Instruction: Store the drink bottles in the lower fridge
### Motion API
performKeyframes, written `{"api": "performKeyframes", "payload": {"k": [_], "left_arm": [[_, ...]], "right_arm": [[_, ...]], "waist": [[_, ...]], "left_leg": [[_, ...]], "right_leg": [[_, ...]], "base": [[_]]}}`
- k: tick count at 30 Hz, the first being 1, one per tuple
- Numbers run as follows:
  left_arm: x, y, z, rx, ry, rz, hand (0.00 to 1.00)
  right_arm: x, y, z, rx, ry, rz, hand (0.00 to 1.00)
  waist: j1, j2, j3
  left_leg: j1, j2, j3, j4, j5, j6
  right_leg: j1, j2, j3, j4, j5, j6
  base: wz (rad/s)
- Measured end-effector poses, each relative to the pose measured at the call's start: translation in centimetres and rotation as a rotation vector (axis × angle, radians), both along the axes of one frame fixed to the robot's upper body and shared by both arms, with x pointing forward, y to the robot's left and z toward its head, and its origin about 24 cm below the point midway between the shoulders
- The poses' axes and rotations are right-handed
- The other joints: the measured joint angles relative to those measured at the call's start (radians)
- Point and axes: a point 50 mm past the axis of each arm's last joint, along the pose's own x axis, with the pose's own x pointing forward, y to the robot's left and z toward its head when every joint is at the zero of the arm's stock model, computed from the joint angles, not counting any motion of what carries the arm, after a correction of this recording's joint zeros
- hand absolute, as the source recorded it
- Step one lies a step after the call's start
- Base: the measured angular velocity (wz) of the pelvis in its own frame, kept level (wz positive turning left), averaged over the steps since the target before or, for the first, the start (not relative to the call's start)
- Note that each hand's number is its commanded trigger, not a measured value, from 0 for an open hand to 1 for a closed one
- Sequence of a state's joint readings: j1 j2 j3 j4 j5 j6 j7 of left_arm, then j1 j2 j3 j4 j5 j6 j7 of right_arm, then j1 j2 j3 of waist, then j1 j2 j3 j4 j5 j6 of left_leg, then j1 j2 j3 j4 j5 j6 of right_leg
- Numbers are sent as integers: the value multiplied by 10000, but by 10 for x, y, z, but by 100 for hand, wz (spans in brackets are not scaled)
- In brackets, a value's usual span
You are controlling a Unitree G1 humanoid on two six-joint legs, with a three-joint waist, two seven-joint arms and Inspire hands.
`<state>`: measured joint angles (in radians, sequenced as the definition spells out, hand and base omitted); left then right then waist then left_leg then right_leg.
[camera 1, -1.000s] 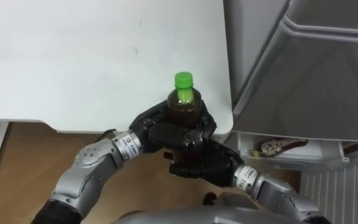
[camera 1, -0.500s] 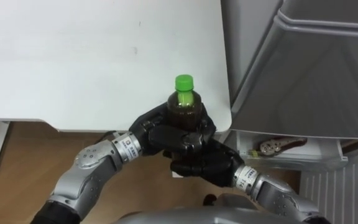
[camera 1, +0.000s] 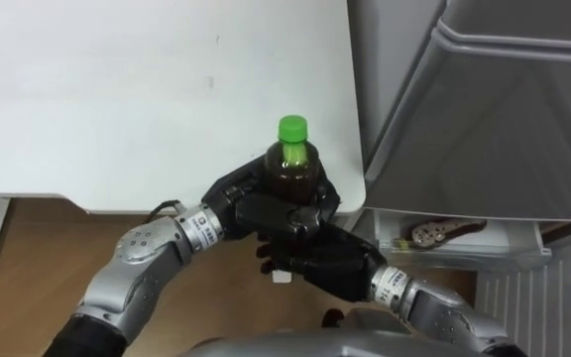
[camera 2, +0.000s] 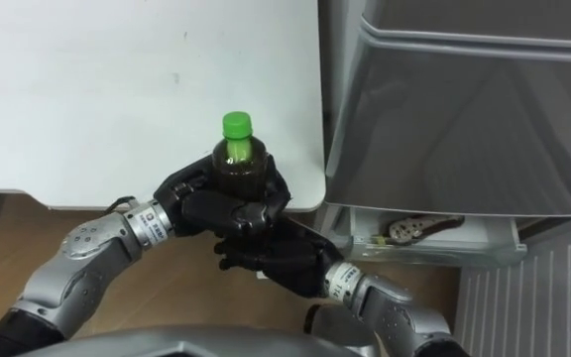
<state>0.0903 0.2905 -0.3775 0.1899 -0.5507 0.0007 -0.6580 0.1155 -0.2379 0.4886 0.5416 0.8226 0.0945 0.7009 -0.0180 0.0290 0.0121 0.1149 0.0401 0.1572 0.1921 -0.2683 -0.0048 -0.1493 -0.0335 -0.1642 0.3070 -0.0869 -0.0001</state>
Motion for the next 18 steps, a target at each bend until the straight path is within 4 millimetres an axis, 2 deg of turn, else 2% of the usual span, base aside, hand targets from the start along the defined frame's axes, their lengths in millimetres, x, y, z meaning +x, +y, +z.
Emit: {"api": "performKeyframes", "payload": {"k": [1, 2, 3, 4, 12, 18], "left_arm": [[0, -1, 0, -34, 1, 10, 86], [0, -2, 0, -32, -10, 12, 60], [0, -2, 1, -21, -22, 48, 53], [0, -2, 1, -10, -23, 71, 0], [2, -4, 4, 109, -113, 129, 0], [5, -6, 10, 387, -230, 376, 0]], "right_arm": [[0, 0, 0, -15, -2, -12, 100], [0, 0, 0, -30, -14, -16, 100], [0, 0, 0, -44, -42, -21, 100], [0, 0, 0, -52, -43, -28, 100], [0, -5, -1, -270, -68, -8, 100], [-1, -8, -4, -708, 18, -182, 100]], "waist": [[4, 7, -1], [12, 13, -4], [11, 4, 0], [11, -2, 3], [82, -80, 8], [178, -197, 42]], "left_leg": [[-1, 1, 0, -7, 0, 0], [6, 7, 16, -13, 1, 0], [6, 7, 21, -12, 1, -1], [6, 5, 28, -12, 1, -1], [23, -3, 33, 20, 1, 0], [0, -5, 26, 80, 1, 1]], "right_leg": [[-5, 3, 0, -1, 0, 0], [-6, 10, 7, -3, 0, 0], [-9, 12, 14, -3, 0, 0], [-12, 12, 21, -3, 1, -1], [-16, 6, 32, -18, 3, -3], [-12, -5, 37, -32, 2, -3]], "base": [[0], [0], [0], [0], [0], [0]]}}
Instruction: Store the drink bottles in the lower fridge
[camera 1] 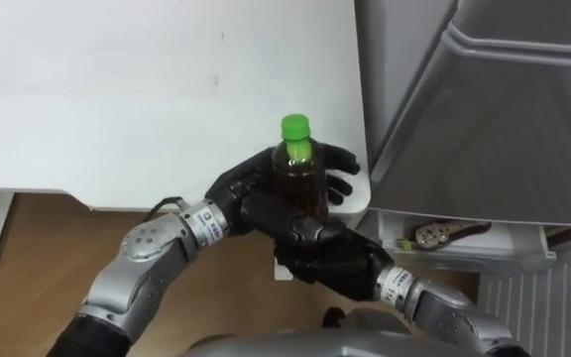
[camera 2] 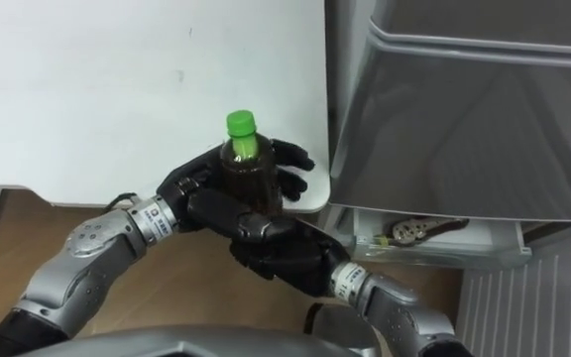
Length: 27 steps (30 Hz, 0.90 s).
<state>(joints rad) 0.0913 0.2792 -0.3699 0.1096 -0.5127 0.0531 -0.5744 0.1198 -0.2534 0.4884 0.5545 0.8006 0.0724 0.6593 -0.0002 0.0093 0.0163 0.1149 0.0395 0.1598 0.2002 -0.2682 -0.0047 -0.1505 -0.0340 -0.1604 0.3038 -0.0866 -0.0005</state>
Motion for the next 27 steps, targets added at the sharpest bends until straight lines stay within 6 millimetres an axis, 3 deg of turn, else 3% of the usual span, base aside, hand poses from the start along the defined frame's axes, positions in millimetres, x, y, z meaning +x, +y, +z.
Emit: {"api": "performKeyframes", "payload": {"k": [13, 20, 25, 27], "left_arm": [[13, -3, 53, -624, -2340, 591, 0], [16, -5, 95, -1246, -4159, 1603, 0], [16, 14, 130, -1459, -5942, 3496, 0], [16, 31, 143, -815, -7006, 5002, 0]], "right_arm": [[-4, -4, 0, 63, -298, -151, 100], [-11, -11, -9, -1073, 1, 135, 100], [-15, -21, -12, -1869, -64, -28, 100], [-20, -31, -14, -2255, -33, -309, 100]], "waist": [[63, -41, -25], [81, -49, -31], [257, 83, 12], [439, 184, -19]], "left_leg": [[180, 8, -58, -6, -1, 0], [267, 15, -68, -12, 0, 0], [547, 20, 8, -96, 0, 0], [667, 20, -22, -164, 0, 0]], "right_leg": [[251, 4, -37, -127, 10, -15], [347, 23, -42, -143, 10, -14], [566, 43, 6, -148, 7, -10], [698, 44, -7, -154, 3, -4]], "base": [[1], [0], [-3], [2]]}}
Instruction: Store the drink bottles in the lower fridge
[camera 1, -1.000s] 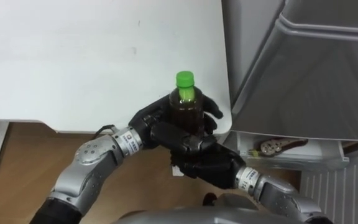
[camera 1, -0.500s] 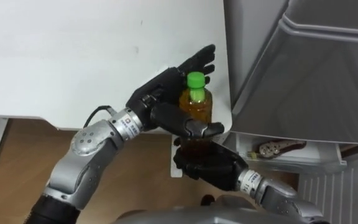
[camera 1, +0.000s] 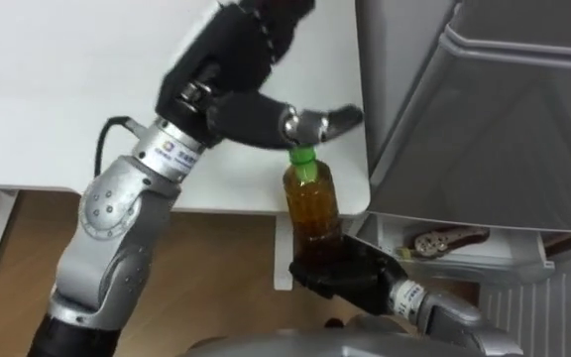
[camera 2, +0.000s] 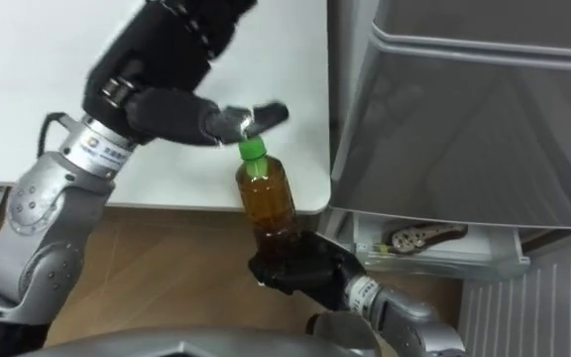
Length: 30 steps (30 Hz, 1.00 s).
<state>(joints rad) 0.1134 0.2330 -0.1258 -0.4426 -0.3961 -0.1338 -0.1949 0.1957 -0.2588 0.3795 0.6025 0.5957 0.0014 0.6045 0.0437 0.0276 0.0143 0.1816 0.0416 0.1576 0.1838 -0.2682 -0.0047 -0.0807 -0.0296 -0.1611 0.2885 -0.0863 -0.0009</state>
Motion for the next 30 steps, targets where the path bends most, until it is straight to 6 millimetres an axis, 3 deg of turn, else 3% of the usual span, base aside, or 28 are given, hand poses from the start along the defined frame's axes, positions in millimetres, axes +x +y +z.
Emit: {"api": "performKeyframes", "payload": {"k": [2, 5, 11, 14, 17, 21, 24, 30], "left_arm": [[-1, 15, 9, 563, -680, 1699, 0], [-10, 43, 25, 2000, -2130, 5070, 0], [-44, 92, 59, 1977, -5336, 10366, 0], [-62, 119, 62, 1517, -6077, 12566, 0], [-76, 150, 47, 1686, -5497, 14535, 0], [-94, 187, 11, 77, -3419, 17010, 0], [-116, 204, -14, -1006, -1844, 18411, 0], [-157, 228, -59, -2108, 951, 20785, 0]], "right_arm": [[-6, -6, -2, -227, 49, -327, 100], [-17, -18, 0, -608, -115, -944, 100], [-40, -37, -2, -1259, -96, -1892, 100], [-49, -43, -1, -1491, 13, -2216, 100], [-62, -51, -1, -1997, 291, -2560, 100], [-69, -59, 1, -2878, 474, -2906, 100], [-72, -61, 5, -3417, 426, -3262, 100], [-73, -74, 9, -4279, 681, -5138, 100]], "waist": [[151, 77, -7], [517, 250, -115], [978, 356, -85], [1082, 393, -103], [1299, 509, -103], [1307, 749, -118], [1268, 856, -114], [1236, 839, -96]], "left_leg": [[54, 5, -65, -7, 0, -1], [81, 1, -96, -22, 0, -2], [575, 22, -280, -157, 12, -10], [608, -2, -321, -153, 15, -7], [720, 9, -310, -180, 13, -8], [759, -48, -259, -263, 12, -9], [979, -82, -135, -348, 11, -8], [1013, -172, -71, -343, 10, -9]], "right_leg": [[73, -12, -62, 1, -11, 5], [136, -20, -103, -73, -11, 7], [711, -28, -295, -310, -61, 67], [766, -62, -339, -315, -69, 88], [869, -65, -306, -299, -98, 125], [809, -88, -254, -191, -100, 128], [762, -68, -47, 74, -297, 127], [535, -182, 27, 477, -466, 113]], "base": [[6], [6], [10], [4], [0], [-4], [-14], [-3]]}}
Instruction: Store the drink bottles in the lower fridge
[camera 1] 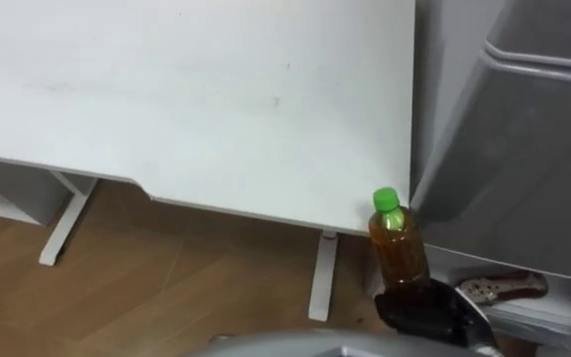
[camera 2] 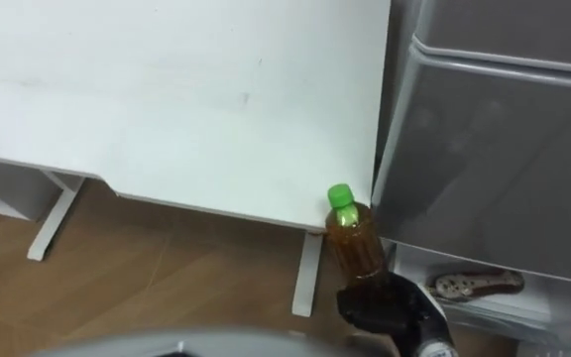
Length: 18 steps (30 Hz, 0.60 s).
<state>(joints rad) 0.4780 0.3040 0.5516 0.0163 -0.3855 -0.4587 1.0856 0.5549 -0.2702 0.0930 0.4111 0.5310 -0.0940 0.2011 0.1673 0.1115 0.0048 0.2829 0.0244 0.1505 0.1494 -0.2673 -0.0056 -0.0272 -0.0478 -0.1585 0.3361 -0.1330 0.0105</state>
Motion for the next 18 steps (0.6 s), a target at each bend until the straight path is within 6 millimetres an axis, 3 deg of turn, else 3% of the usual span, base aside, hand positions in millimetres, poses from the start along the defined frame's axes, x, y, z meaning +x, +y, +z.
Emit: {"api": "performKeyframes", "payload": {"k": [3, 7, 11, 15, 18], "left_arm": [[-13, 2, -19, -966, 371, 646, 0], [-29, 0, -49, -2314, 1113, 1420, 0], [-42, -21, -93, -4185, 2427, 1495, 0], [-65, -44, -135, -6267, 3555, 2007, 0], [-84, -62, -160, -7549, 4684, 2003, 0]], "right_arm": [[-1, -9, 0, -608, 239, -689, 100], [0, -9, 0, -1120, 504, -1082, 100], [5, -13, 3, -2092, 529, -1287, 100], [12, -16, 5, -3036, 524, -1311, 100], [16, -15, 5, -3319, 488, -1444, 100]], "waist": [[-66, -41, 29], [-220, -21, -8], [-399, -139, -56], [-645, -235, -10], [-824, -416, -21]], "left_leg": [[-15, -13, 30, 12, -2, 1], [-49, -59, 29, 25, -3, 3], [-263, -178, 14, 54, 0, 6], [-303, -219, 86, 49, -13, 26], [-359, -222, 152, 48, -37, 61]], "right_leg": [[-57, -55, 69, 88, -10, 25], [-155, -128, 96, 246, -44, 56], [-354, -232, 177, 337, -56, 109], [-489, -256, 281, 457, -86, 141], [-583, -233, 336, 467, -90, 148]], "base": [[-3], [0], [-1], [-5], [-5]]}}
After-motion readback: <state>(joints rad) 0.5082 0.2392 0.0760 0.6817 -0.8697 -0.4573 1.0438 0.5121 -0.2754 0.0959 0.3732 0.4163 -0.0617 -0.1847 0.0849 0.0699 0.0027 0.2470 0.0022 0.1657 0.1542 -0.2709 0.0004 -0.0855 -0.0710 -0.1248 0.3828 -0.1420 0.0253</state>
